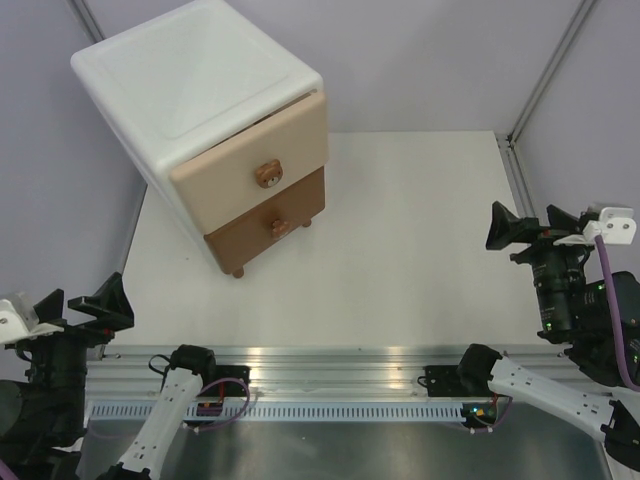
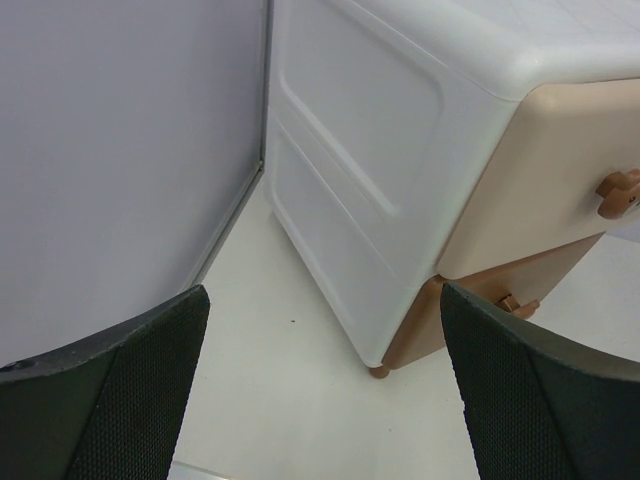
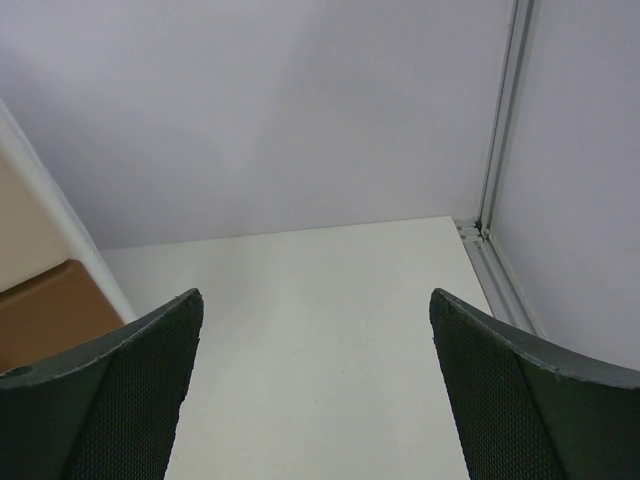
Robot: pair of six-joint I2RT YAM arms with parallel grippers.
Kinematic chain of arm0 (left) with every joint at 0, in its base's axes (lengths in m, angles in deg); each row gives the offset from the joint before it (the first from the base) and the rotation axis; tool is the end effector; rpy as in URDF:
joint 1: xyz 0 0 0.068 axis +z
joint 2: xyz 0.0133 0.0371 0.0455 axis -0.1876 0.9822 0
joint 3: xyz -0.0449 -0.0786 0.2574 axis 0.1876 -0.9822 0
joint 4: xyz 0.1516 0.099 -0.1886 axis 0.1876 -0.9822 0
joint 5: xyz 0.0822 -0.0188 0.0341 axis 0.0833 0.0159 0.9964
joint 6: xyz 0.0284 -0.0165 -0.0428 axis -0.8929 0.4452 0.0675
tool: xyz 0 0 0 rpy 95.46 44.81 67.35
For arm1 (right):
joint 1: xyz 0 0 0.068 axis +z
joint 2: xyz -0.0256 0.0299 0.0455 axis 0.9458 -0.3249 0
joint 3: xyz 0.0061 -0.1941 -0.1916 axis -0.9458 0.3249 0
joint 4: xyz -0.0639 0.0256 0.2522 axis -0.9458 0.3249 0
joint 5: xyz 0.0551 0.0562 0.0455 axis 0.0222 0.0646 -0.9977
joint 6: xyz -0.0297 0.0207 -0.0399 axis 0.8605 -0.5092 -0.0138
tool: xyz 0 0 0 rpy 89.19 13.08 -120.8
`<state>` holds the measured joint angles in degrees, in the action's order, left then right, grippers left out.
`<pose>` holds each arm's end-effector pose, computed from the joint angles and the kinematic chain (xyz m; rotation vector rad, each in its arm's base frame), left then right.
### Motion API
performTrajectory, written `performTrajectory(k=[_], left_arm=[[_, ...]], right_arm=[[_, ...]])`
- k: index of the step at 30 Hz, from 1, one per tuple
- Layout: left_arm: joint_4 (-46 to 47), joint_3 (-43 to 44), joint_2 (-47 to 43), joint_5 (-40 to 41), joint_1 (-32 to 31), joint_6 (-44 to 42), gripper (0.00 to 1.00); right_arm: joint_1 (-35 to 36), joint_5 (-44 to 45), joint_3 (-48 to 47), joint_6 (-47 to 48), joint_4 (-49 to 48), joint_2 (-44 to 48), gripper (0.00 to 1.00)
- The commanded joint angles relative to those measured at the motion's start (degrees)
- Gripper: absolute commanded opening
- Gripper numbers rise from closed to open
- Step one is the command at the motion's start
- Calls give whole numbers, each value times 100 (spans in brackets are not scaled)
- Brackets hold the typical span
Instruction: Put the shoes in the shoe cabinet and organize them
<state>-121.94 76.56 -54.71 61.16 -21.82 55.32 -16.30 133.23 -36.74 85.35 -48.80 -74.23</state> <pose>-0.0822 0.0308 0.4727 -0.2878 1.4719 0.0544 0.0431 0.0106 0.4591 0.1125 1.4155 0.0985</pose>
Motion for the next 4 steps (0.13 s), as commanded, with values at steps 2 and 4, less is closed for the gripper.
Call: performTrajectory(k=[2, 4], left_arm=[[92, 67, -27, 119, -16, -248, 100], [92, 50, -44, 119, -16, -265, 100]], right_arm=[[1, -16, 45, 85, -208, -42, 98], [1, -7, 80, 76, -244, -60, 98]])
